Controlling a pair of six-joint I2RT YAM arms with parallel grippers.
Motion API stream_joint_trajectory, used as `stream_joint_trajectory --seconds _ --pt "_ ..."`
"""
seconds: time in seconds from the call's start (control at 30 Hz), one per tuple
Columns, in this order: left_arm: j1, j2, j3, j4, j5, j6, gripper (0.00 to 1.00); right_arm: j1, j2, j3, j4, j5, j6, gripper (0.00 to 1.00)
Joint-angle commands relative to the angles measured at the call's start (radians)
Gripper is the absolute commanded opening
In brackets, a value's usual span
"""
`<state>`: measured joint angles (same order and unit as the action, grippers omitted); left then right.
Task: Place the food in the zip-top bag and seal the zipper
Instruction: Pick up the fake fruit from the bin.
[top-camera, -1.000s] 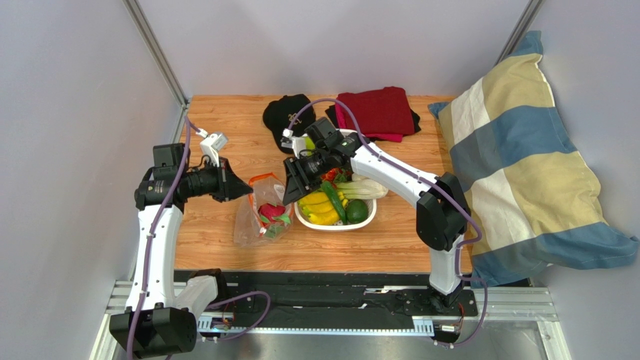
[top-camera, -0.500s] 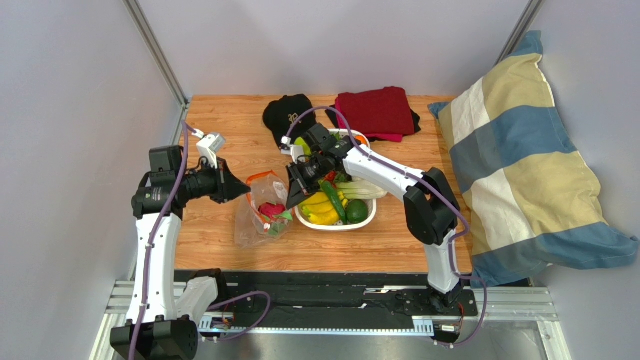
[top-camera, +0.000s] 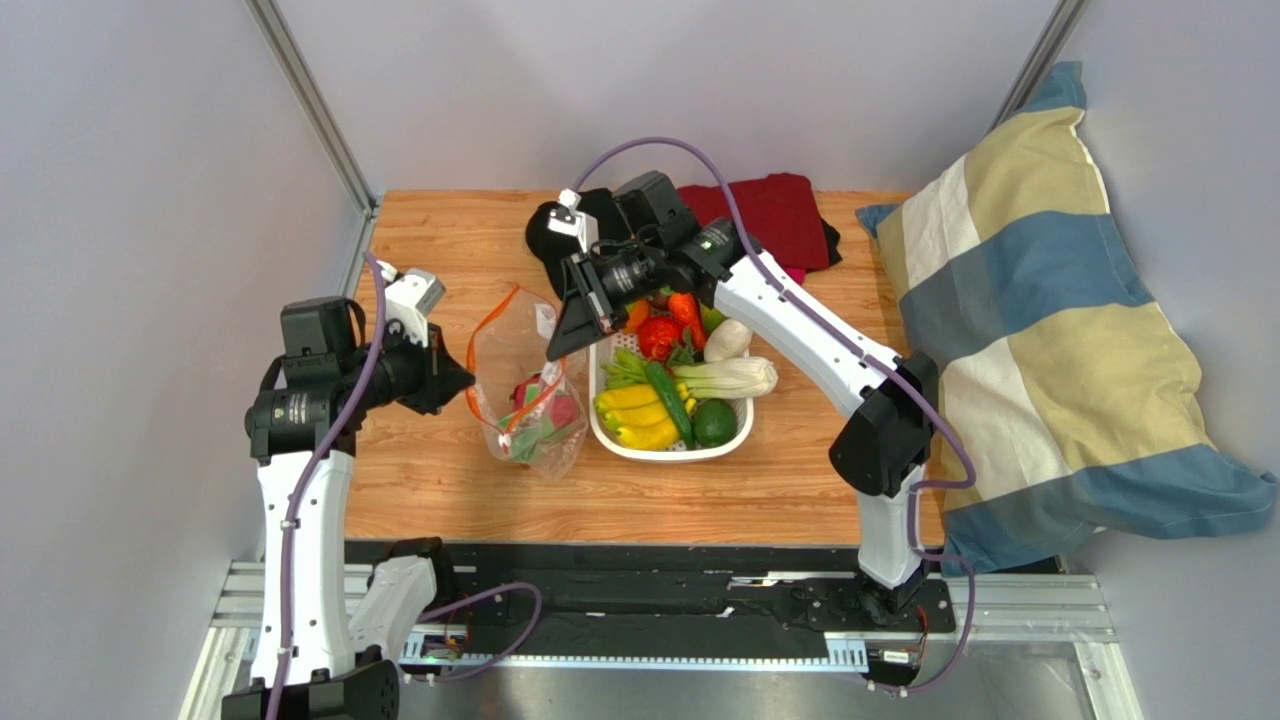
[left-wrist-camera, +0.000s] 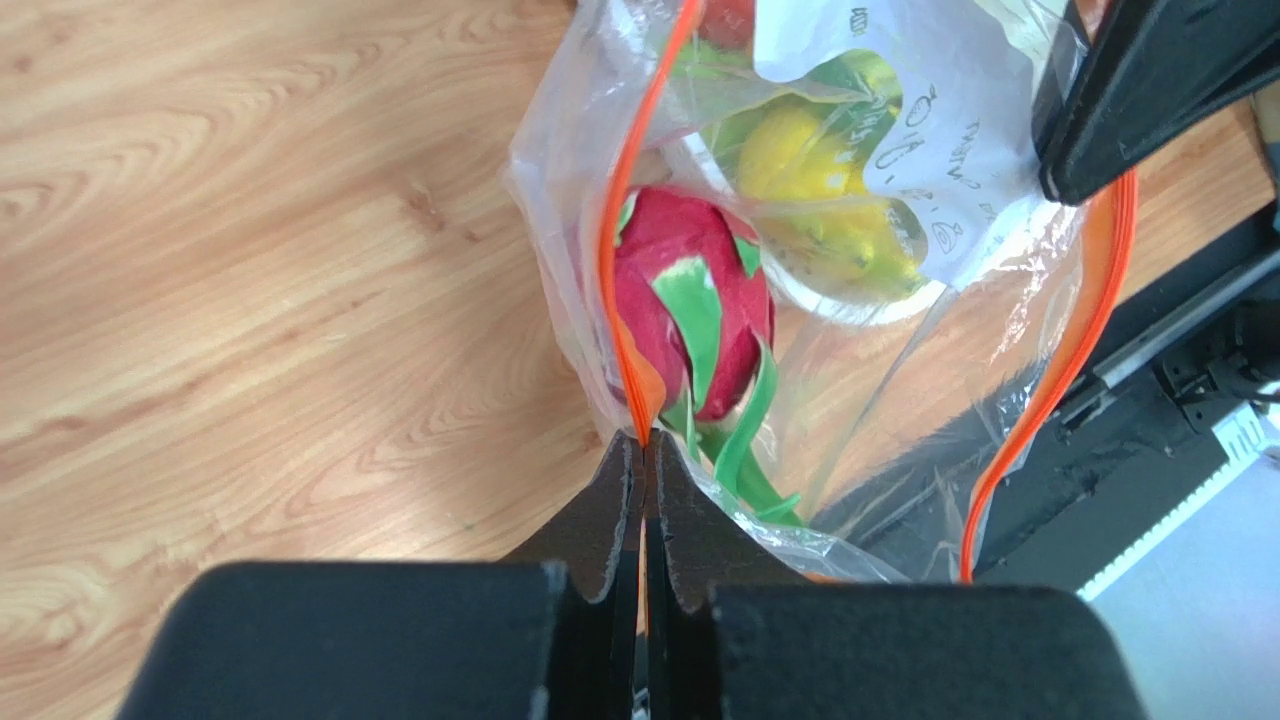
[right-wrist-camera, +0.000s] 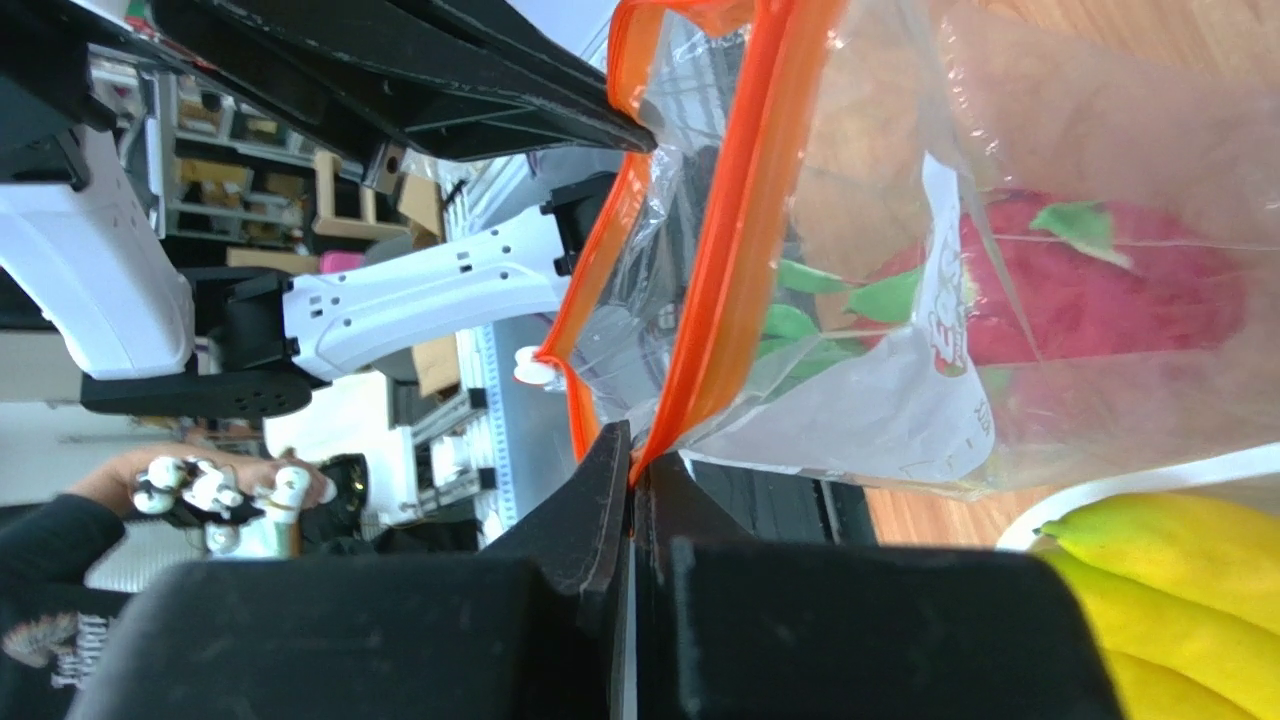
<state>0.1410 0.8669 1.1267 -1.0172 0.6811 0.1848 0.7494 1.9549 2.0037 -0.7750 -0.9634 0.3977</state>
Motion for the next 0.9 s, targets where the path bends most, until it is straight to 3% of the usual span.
stream_joint_trajectory --seconds 0.0,0.13,0.3,0.37,0.4,0.43,0.5,0.7,0.87 --pt "0.006 -0.022 0.053 0.009 0.001 -0.036 0.0 -0.004 0.07 0.194 -0.177 -0.013 -0.181 0.0" --pt "0.006 0.012 0.01 0.037 0.017 -0.044 0.0 -0.004 0.102 0.153 -0.309 0.165 -0.466 0.0" --pt "0.006 0.05 -0.013 0.016 -0.002 -0.007 0.0 -0.008 0.13 0.125 -0.325 0.267 -0.522 0.06" --pt "0.008 0.037 -0.024 0.022 0.017 0.005 0.0 -0.01 0.131 0.159 -0.334 0.272 -0.534 0.16" --pt "0.006 0.034 -0.031 0.028 0.027 0.011 0.0 -0.018 0.127 0.19 -0.333 0.278 -0.533 0.27" --pt "0.006 0.029 -0.036 0.031 0.032 0.016 0.0 -0.024 0.119 0.202 -0.333 0.287 -0.53 0.49" --pt "0.006 0.029 -0.042 0.042 0.041 0.018 0.0 -0.05 0.075 0.192 -0.301 0.305 -0.523 0.73" --pt "0.006 0.049 -0.044 0.058 0.041 0.004 0.0 -0.166 -0.027 0.092 -0.115 0.396 -0.554 0.91" --pt "0.006 0.072 -0.038 0.083 0.046 -0.047 0.0 -0.17 -0.02 0.028 0.015 0.54 -0.756 0.95"
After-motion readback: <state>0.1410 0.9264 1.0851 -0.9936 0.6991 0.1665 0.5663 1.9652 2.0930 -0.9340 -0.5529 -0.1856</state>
